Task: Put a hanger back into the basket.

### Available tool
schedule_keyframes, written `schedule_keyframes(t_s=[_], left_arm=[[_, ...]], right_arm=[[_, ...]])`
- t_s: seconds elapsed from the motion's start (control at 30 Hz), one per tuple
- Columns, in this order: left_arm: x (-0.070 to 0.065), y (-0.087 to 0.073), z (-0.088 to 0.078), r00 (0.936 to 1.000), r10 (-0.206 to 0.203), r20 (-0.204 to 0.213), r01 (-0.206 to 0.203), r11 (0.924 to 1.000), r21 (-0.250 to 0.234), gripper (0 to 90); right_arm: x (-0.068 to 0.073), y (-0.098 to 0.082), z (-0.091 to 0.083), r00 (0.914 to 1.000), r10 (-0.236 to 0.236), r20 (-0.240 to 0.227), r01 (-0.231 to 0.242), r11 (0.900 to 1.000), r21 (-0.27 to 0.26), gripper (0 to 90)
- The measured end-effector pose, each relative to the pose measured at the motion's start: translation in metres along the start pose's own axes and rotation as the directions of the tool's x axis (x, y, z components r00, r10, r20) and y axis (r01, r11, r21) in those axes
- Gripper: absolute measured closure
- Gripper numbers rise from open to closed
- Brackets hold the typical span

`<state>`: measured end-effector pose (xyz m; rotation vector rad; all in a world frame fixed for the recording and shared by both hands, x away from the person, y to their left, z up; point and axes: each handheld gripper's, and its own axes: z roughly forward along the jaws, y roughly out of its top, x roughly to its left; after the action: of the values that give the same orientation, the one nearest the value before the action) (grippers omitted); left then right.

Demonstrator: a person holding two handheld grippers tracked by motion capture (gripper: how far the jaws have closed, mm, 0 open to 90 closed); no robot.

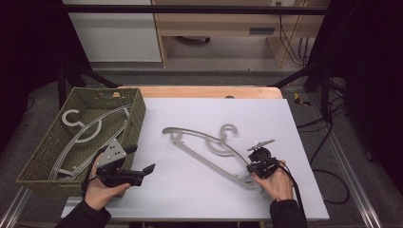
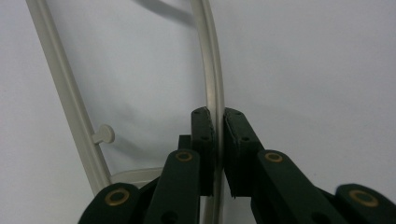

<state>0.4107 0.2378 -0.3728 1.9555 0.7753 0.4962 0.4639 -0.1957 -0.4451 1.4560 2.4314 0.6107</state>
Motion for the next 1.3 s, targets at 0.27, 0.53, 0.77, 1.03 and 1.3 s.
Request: schedule_keyframes(t_s=[0.27, 0.53, 0.77, 1.03, 1.3], left_arm=[[0.000, 0.002, -0.002, 1.0000, 0.001, 0.003, -0.001, 1.0000, -0.002, 11.3], [0.002, 0.013, -0.021, 1.0000, 0.010, 0.002, -0.010, 0.9993, -0.037, 11.2], [0.006, 0.033, -0.036, 0.9995, 0.031, 0.009, -0.031, 0.9991, -0.028, 10.8], [-0.002, 0.055, -0.005, 0.9909, 0.116, 0.069, -0.124, 0.9845, 0.124, 12.2], [-0.008, 0.061, 0.033, 0.9696, 0.207, 0.130, -0.233, 0.9450, 0.230, 18.8]], right_arm=[[-0.005, 0.001, -0.021, 0.9941, 0.049, -0.097, -0.058, 0.993, -0.100, 83.4], [-0.003, 0.001, -0.045, 0.9851, -0.100, -0.140, 0.077, 0.983, -0.164, 83.2], [0.009, -0.001, -0.055, 0.9621, -0.210, -0.174, 0.179, 0.968, -0.174, 83.2], [0.020, -0.002, -0.058, 0.9355, -0.289, -0.203, 0.255, 0.950, -0.178, 83.1], [0.028, -0.001, -0.061, 0.9167, -0.333, -0.221, 0.296, 0.937, -0.185, 83.2]])
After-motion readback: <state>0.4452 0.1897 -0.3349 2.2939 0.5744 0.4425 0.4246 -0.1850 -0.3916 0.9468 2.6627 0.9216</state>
